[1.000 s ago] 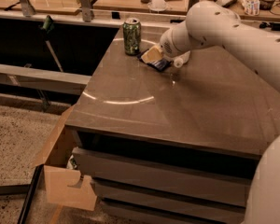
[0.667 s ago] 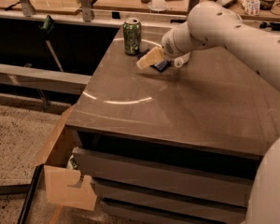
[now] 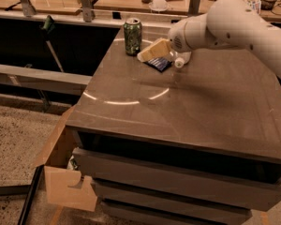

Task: Move rxbar blueberry near green can

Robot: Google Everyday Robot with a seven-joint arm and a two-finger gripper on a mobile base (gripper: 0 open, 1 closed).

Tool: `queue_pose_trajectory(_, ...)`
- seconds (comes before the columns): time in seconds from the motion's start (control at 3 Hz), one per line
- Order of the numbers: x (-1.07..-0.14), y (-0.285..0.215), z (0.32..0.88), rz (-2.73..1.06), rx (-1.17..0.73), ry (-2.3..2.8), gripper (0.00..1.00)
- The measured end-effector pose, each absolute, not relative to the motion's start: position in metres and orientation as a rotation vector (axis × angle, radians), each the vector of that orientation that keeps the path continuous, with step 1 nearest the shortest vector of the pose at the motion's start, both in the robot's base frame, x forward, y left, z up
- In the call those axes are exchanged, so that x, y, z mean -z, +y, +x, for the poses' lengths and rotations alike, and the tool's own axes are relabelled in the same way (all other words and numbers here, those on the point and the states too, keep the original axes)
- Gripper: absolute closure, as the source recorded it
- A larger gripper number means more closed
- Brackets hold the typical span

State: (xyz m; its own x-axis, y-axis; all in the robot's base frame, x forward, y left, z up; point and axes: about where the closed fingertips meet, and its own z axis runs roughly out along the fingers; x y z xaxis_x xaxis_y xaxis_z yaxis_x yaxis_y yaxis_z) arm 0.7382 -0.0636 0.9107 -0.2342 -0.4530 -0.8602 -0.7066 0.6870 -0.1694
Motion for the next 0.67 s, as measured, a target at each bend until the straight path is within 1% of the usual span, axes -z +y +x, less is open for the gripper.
queue_pose_trajectory(0.33,-0.947,-0.087,0.718,-0.865,-0.287,1.800,0.00)
queue_pose_trajectory(0.67,-0.965,-0.117,0.703,-0.816,-0.202,1.796,0.00)
